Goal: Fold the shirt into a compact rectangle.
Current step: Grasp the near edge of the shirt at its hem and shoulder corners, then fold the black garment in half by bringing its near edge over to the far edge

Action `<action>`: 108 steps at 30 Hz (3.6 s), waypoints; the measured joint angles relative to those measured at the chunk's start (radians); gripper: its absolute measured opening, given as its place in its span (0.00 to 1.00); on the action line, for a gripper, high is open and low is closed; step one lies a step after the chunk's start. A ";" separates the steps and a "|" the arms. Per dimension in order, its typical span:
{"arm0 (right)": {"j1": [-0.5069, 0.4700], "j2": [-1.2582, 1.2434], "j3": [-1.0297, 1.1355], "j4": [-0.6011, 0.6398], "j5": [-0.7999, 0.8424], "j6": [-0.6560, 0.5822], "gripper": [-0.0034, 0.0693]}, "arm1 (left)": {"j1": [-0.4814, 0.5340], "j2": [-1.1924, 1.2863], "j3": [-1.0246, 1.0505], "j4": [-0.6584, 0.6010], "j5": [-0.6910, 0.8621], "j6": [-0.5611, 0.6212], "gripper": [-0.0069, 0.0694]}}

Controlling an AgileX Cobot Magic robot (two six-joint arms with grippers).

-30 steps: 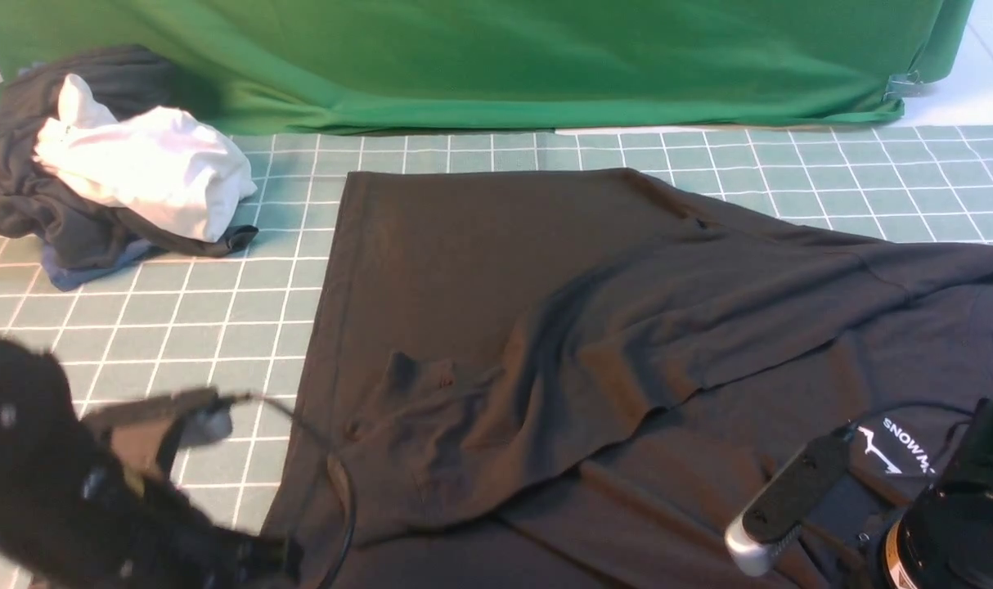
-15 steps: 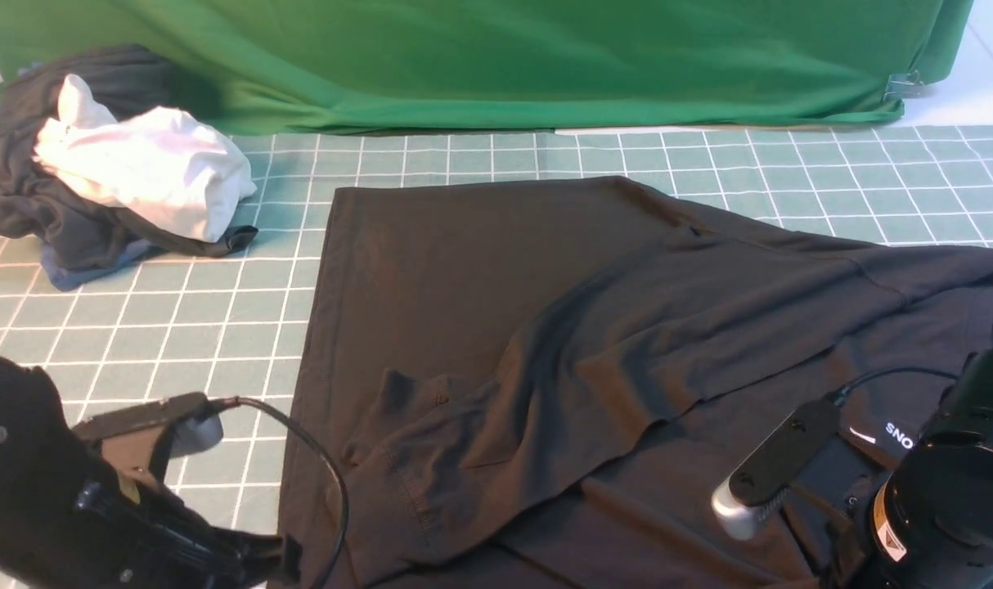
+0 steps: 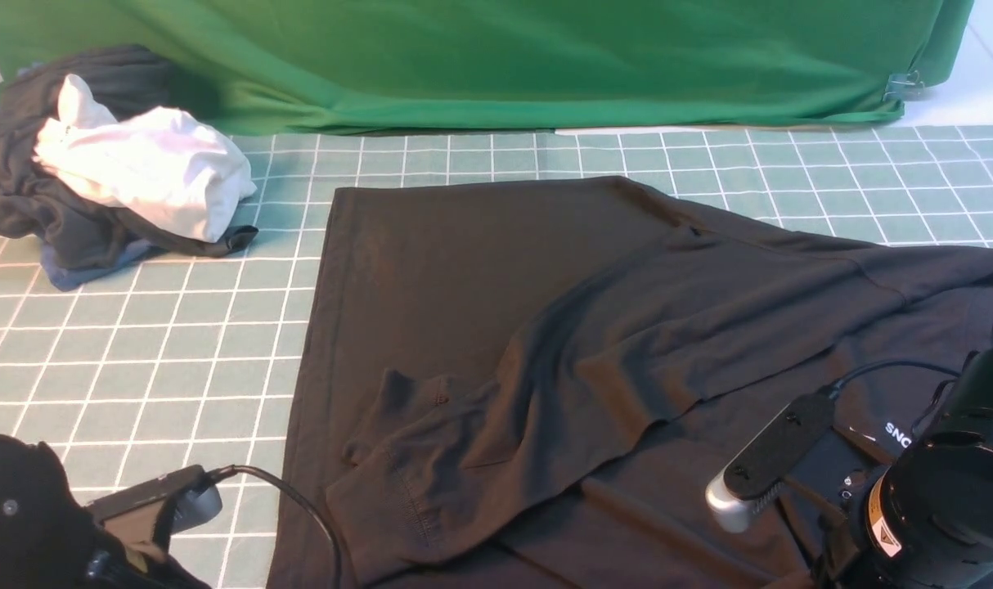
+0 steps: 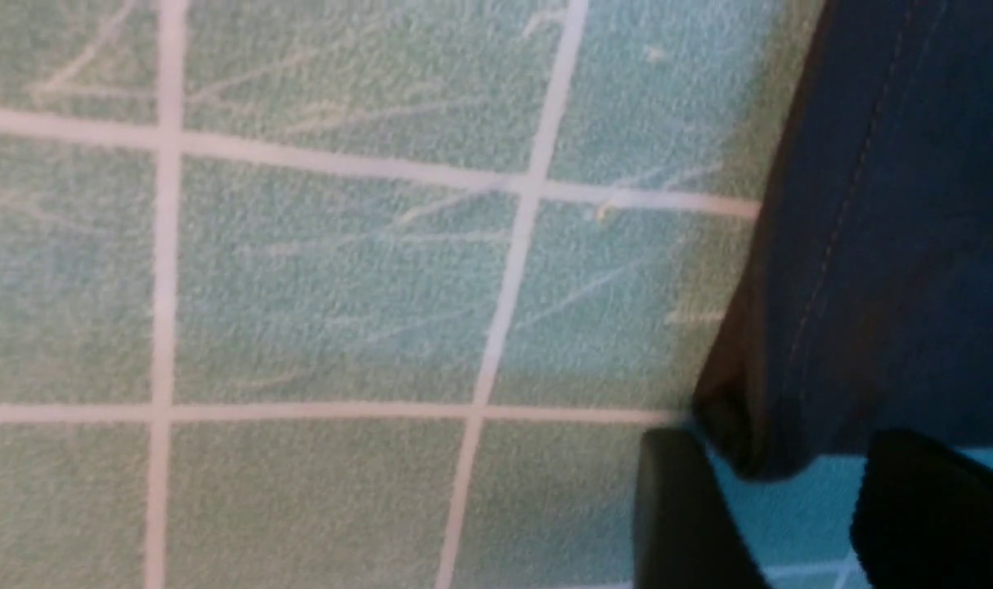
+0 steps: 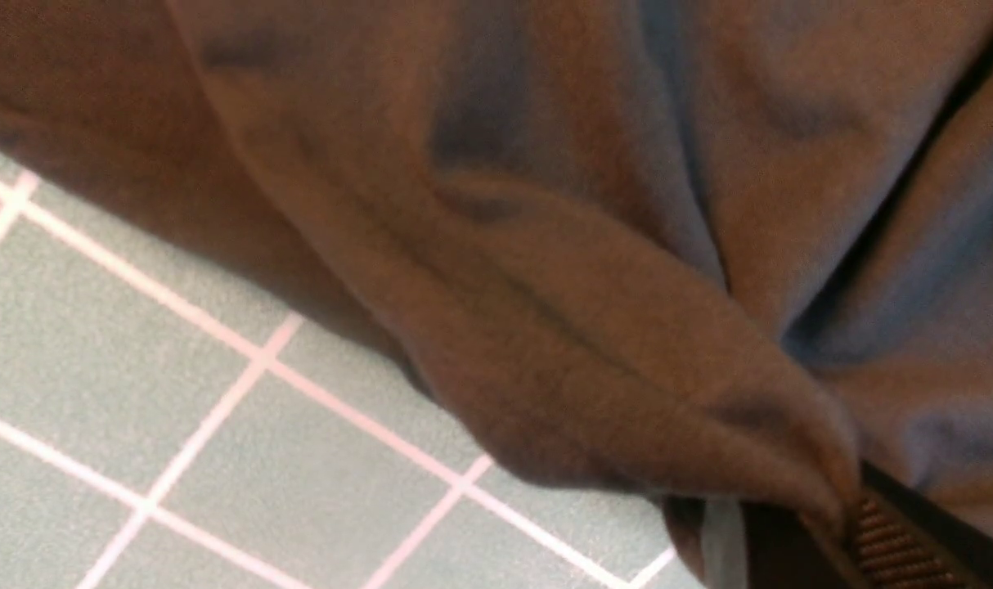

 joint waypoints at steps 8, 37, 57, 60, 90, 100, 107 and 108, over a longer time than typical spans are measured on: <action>0.000 0.000 0.000 -0.001 -0.007 -0.003 0.11 | 0.000 0.087 0.002 -0.034 -0.049 0.039 0.59; 0.000 0.000 -0.001 -0.001 -0.025 -0.003 0.11 | 0.000 0.059 -0.006 -0.132 -0.145 0.145 0.11; 0.000 0.001 -0.081 -0.021 0.029 -0.003 0.11 | 0.000 -0.072 -0.220 -0.074 -0.115 0.130 0.11; 0.000 0.001 -0.113 -0.031 0.032 -0.003 0.11 | 0.000 -0.071 -0.262 -0.040 -0.114 0.108 0.11; -0.333 0.195 -0.496 -0.120 -0.099 0.024 0.11 | 0.193 0.343 -0.694 0.007 -0.200 0.080 0.11; -0.385 0.416 -0.657 -0.120 -0.224 0.009 0.11 | 0.208 0.584 -0.898 0.003 -0.253 0.071 0.11; -0.393 0.563 -0.781 -0.121 -0.279 -0.013 0.11 | 0.225 0.681 -0.970 -0.011 -0.272 0.069 0.11; -0.401 0.591 -0.809 -0.121 -0.279 -0.018 0.11 | 0.225 0.697 -0.983 -0.011 -0.273 0.069 0.11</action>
